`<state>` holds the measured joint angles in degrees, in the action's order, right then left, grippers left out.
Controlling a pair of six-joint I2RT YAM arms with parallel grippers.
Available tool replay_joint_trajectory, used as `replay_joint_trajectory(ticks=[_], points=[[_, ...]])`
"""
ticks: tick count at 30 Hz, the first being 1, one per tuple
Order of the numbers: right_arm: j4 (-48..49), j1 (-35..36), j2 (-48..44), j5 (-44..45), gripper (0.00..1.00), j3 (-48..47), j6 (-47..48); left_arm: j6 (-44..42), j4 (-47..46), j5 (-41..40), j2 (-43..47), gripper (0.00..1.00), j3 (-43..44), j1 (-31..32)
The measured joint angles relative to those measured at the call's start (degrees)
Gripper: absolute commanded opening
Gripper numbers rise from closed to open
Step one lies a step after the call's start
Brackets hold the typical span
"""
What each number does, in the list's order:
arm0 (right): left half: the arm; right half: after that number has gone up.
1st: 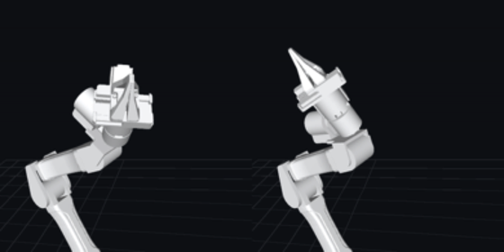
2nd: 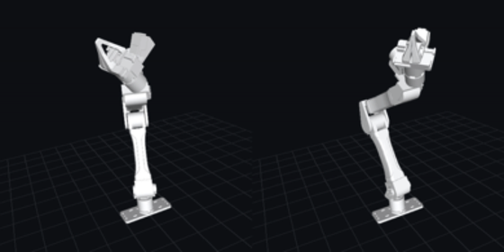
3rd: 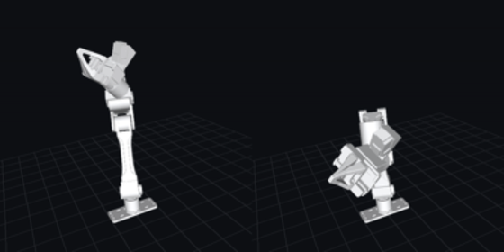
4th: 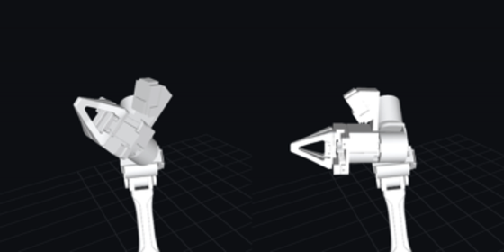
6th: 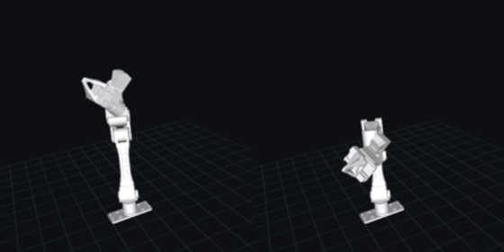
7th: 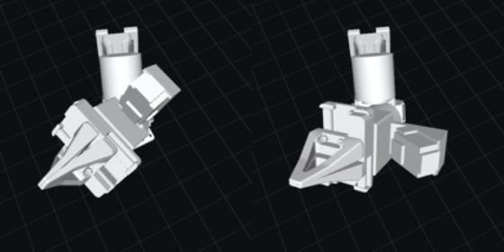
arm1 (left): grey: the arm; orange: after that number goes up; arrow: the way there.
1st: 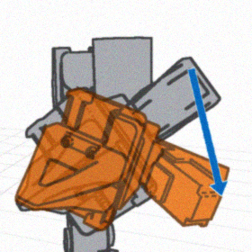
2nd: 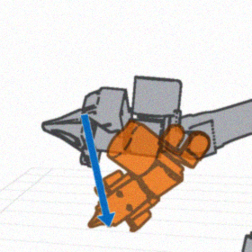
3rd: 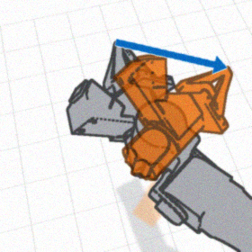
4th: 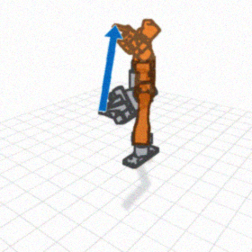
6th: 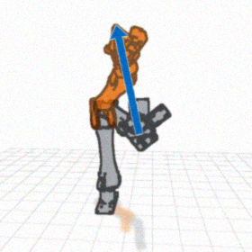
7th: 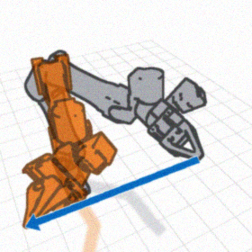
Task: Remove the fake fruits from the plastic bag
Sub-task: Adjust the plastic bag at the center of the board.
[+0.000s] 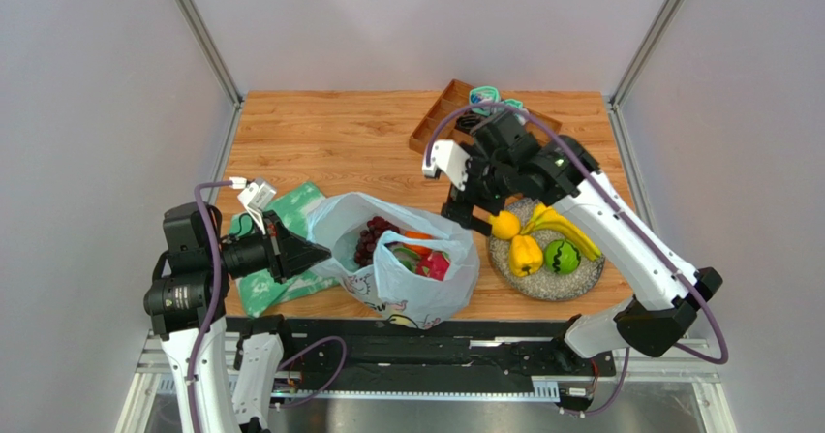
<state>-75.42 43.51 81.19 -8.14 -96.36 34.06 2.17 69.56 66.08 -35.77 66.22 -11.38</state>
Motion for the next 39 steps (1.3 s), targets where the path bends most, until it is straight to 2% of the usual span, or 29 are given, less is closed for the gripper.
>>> replay_joint_trajectory(ticks=[2,3,5,7,10,14,18,21,25,28,31,35,39], points=[[1.03,1.29,1.68,-2.23,0.91,-10.91,-0.02,0.11,-0.26,0.09,0.22,0.0,-1.53,0.0],[2.19,2.25,2.36,-3.23,0.85,-14.78,-0.02,0.5,-0.81,0.17,0.44,0.0,-2.43,0.0],[4.09,6.14,4.35,-5.6,0.8,-21.97,0.07,1.36,-2.01,0.31,1.03,0.0,-4.02,0.0],[5.29,9.57,6.27,-8.31,0.71,-24.83,0.5,2.32,-3.21,0.37,1.53,0.0,-5.09,0.0],[6.25,13.05,10.1,-12.96,0.61,-23.04,1.73,3.48,-4.79,0.28,1.88,0.0,-5.44,0.0],[8.13,13.38,17.2,-15.76,0.56,-17.18,2.45,4.22,-6.43,-0.13,2.36,0.0,-5.57,0.0],[11.3,13.38,23.04,-16.68,0.43,-13.31,2.1,4.74,-7.34,-0.55,2.86,0.0,-6.45,0.0],[13.62,13.44,24.52,-15.63,0.38,-12.02,1.51,5.11,-7.8,-0.9,3.04,0.0,-7.21,0.0],[14.01,13.46,22.82,-14.08,0.38,-7.26,2.47,5.18,-8.13,-1.36,3.04,0.0,-7.3,0.0],[12.87,13.46,15.28,-12.26,0.42,6.36,4.92,5.16,-8.13,-1.7,3.04,0.0,-7.3,-0.02],[9.94,13.49,5.05,-9.94,0.53,19.15,8.33,5.14,-8.15,-1.9,3.02,0.0,-7.3,-0.02],[8.74,13.49,-5.68,-7.98,0.63,26.32,11.3,5.11,-8.17,-2.1,3.02,0.0,-7.41,-0.02],[10.73,13.75,-9.62,-6.12,0.64,27.76,12.87,5.33,-8.57,-0.72,3.08,0.0,-8.76,0.0]])
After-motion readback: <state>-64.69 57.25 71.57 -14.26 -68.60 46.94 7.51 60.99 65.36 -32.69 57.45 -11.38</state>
